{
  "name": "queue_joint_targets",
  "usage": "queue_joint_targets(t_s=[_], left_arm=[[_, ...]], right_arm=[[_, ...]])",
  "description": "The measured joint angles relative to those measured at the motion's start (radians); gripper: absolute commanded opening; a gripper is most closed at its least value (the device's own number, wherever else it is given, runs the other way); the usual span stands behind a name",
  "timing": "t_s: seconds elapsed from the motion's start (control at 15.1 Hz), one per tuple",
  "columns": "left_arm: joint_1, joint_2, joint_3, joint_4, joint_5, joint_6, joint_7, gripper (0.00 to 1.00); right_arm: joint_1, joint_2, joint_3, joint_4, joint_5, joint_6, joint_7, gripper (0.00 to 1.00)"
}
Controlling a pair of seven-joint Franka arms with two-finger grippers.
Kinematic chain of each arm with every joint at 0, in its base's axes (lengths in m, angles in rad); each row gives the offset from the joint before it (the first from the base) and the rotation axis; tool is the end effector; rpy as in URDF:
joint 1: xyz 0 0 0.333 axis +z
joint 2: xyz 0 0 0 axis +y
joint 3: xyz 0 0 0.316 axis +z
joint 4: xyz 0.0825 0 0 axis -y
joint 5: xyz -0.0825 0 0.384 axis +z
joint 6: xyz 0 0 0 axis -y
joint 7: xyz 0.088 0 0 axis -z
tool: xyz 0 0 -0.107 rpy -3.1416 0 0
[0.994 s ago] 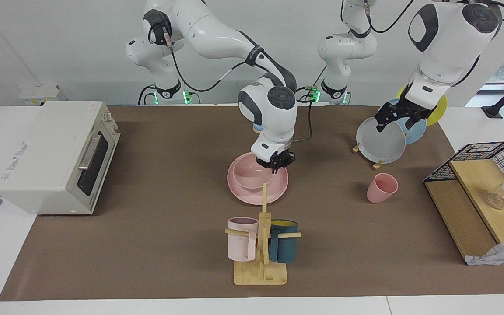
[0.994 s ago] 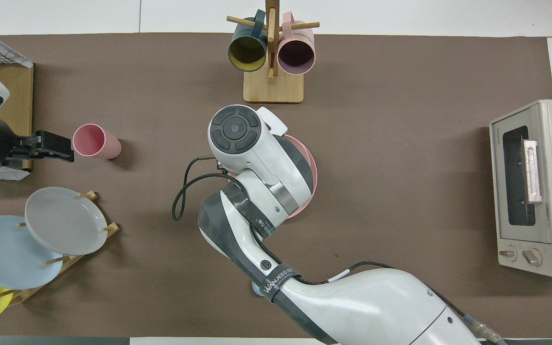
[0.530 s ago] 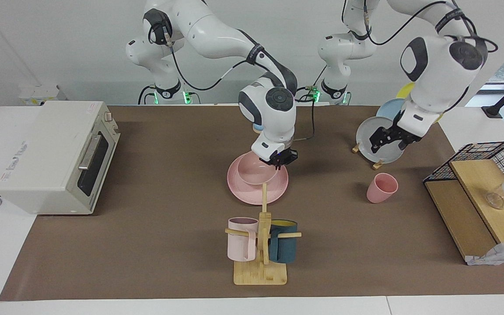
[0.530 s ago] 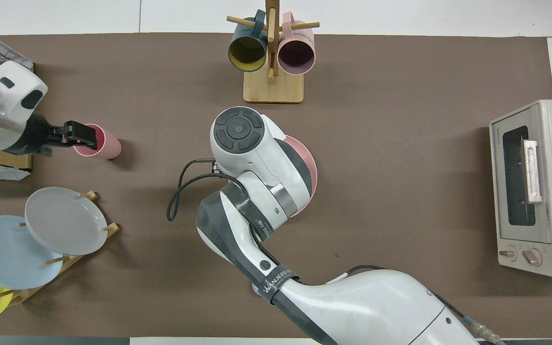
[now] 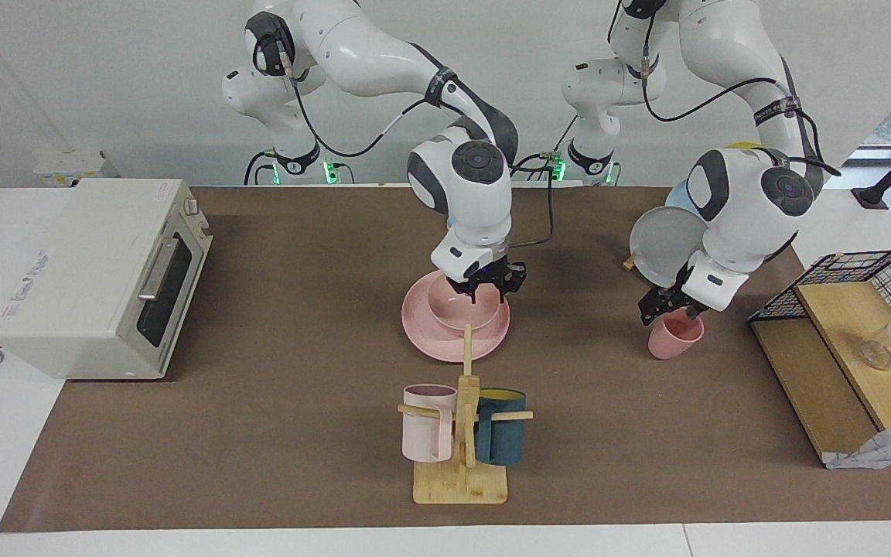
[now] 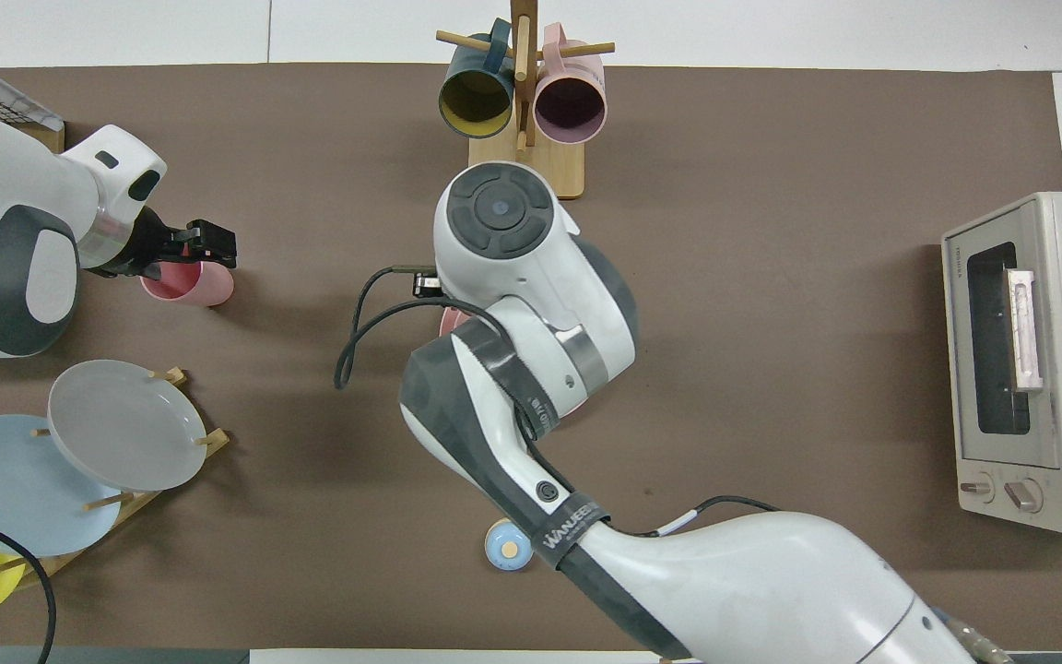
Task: Organize tableware
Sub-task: 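Lower the bowl onto the plate while the left gripper grasps the cup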
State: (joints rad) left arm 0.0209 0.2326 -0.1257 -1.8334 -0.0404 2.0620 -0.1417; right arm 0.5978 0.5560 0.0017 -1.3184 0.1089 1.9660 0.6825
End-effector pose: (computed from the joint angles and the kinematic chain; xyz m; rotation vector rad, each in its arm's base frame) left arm 0.6145 -0.0626 0.4054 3.0765 0.0913 -0.0159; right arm 0.5952 0.4149 0.4237 -2.9986 0.1811 -0.0175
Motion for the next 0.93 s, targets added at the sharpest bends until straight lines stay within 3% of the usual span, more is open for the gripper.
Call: queue_joint_targets(t_s=[0.2,0.27,0.33,0.46,0.53,0.73,0.93], left_arm=[[0.000,0.008,0.000,-0.021,0.000,0.036,0.005,0.98],[0.000,0.009,0.000,-0.033,0.000,0.051,0.005,0.89],[0.000,0.009,0.000,-0.049,0.000,0.067,0.006,0.71],[0.000,0.009,0.000,-0.073,0.000,0.084,0.007,0.13],[0.000,0.009,0.000,-0.078,0.000,0.085,0.007,0.00],[-0.001,0.009,-0.001,-0.079,0.000,0.086,0.011,0.00],[-0.001,0.008,-0.001,-0.077,0.010,0.088,0.024,0.00]], right_arm=[[-0.118,-0.066,-0.001,0.005,-0.001,-0.080,-0.040,1.00],[-0.158,-0.093,-0.002,0.006,-0.001,-0.127,-0.069,1.00],[-0.203,-0.127,-0.003,0.007,-0.001,-0.189,-0.098,1.00],[-0.290,-0.196,-0.003,0.008,-0.002,-0.297,-0.172,1.00],[-0.331,-0.230,-0.004,0.009,-0.002,-0.339,-0.216,1.00],[-0.422,-0.336,-0.012,0.011,-0.048,-0.460,-0.364,1.00],[-0.428,-0.416,-0.048,-0.004,-0.095,-0.548,-0.480,1.00]])
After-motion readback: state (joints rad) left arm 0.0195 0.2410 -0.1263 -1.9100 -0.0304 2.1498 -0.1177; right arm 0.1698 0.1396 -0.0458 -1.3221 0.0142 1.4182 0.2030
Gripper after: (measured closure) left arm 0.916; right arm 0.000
